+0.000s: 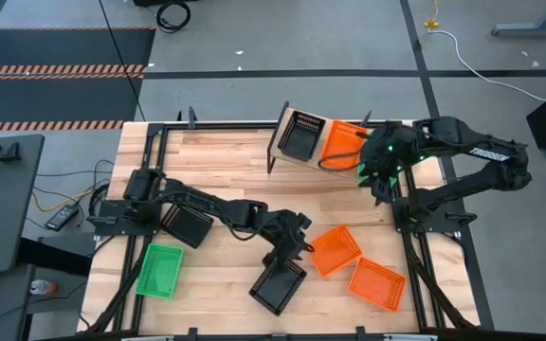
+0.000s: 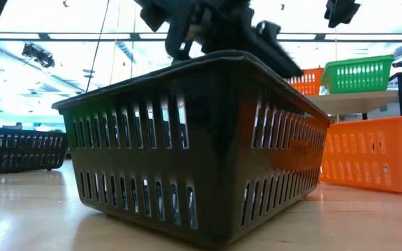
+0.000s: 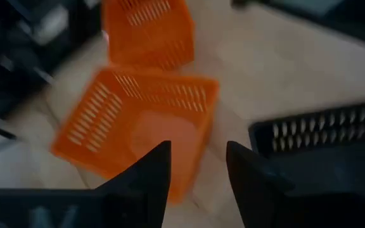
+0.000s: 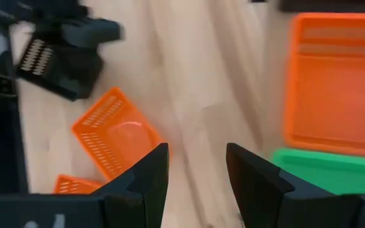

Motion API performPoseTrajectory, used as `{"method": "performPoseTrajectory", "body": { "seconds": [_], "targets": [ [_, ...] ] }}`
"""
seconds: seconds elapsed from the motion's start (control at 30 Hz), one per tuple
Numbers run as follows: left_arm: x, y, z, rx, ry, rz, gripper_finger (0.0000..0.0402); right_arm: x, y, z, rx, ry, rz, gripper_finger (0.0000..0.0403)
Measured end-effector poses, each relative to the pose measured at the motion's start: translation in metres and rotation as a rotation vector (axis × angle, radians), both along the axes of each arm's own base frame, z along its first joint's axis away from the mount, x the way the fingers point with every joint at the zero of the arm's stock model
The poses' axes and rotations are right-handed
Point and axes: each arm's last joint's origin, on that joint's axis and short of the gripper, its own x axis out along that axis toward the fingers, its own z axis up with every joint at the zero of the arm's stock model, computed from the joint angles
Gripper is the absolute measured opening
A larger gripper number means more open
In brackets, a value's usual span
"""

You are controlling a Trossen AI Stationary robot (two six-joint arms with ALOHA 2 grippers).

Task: Stack baskets on shelf by color
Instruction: Stack the top orange bin on top of the orange bin on the shelf

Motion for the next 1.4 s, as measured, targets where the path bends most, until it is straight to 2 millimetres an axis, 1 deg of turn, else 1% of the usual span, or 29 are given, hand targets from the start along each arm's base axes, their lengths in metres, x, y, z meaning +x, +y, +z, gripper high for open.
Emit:
{"method": "performPoseTrajectory", "body": {
  "seconds": [0.03, 0.1, 0.17, 0.2, 0.27, 0.37, 0.43, 0.47, 0.57, 0.7, 0.9, 0.97, 1.07, 1.2, 1.3, 1.4],
  "targets": [
    [0.002, 0.0, -0.002, 0.013, 0.021, -0.007, 0.0164, 0.003, 0.005, 0.0, 0.009, -0.003, 0.015, 0.0164],
    [0.009, -0.001, 0.0, 0.031, 0.009, -0.02, 0.0169, 0.007, 0.013, -0.001, 0.026, 0.0, 0.033, 0.0164],
    [0.009, -0.001, -0.002, 0.052, 0.053, -0.033, 0.0171, 0.011, 0.022, -0.002, 0.042, -0.007, 0.054, 0.0164],
    [0.013, -0.001, -0.004, 0.059, 0.039, -0.039, 0.0172, 0.012, 0.026, -0.002, 0.042, -0.004, 0.054, 0.0164],
    [0.011, 0.0, -0.01, 0.072, 0.083, -0.042, 0.0172, 0.017, 0.034, -0.003, 0.052, -0.007, 0.068, 0.0164],
    [0.015, 0.003, -0.012, 0.083, 0.057, -0.045, 0.0172, 0.023, 0.047, -0.005, 0.061, -0.012, 0.082, 0.0164],
    [0.013, 0.004, -0.017, 0.093, 0.087, -0.042, 0.0172, 0.027, 0.056, -0.006, 0.079, -0.017, 0.093, 0.0164],
    [0.015, 0.003, -0.021, 0.095, 0.089, -0.042, 0.0172, 0.03, 0.06, -0.008, 0.086, -0.005, 0.087, 0.0164],
    [0.014, 0.004, -0.025, 0.104, 0.112, -0.03, 0.0172, 0.036, 0.073, -0.015, 0.107, 0.048, 0.054, 0.0164],
    [0.011, 0.006, -0.022, 0.139, 0.134, 0.01, 0.0172, 0.044, 0.092, -0.032, 0.132, 0.19, -0.034, 0.0164],
    [0.003, 0.017, -0.014, 0.17, 0.2, 0.078, 0.0172, 0.06, 0.122, -0.058, 0.173, 0.337, -0.294, 0.0164],
    [0.003, 0.023, -0.011, 0.136, 0.21, 0.124, 0.0172, 0.064, 0.132, -0.067, 0.148, 0.371, -0.331, 0.0164],
    [0.001, 0.032, -0.007, 0.086, 0.241, 0.181, 0.0172, 0.067, 0.144, -0.082, 0.065, 0.418, -0.376, 0.016],
    [-0.001, 0.037, -0.009, 0.051, 0.282, 0.232, 0.0172, 0.065, 0.155, -0.092, -0.032, 0.427, -0.434, 0.0147],
    [-0.001, 0.033, -0.009, 0.027, 0.29, 0.246, 0.0172, 0.06, 0.158, -0.096, -0.026, 0.408, -0.485, 0.0139],
    [-0.001, 0.029, -0.008, 0.01, 0.291, 0.268, 0.0172, 0.049, 0.16, -0.105, -0.002, 0.405, -0.535, 0.0138]
  ]
}}
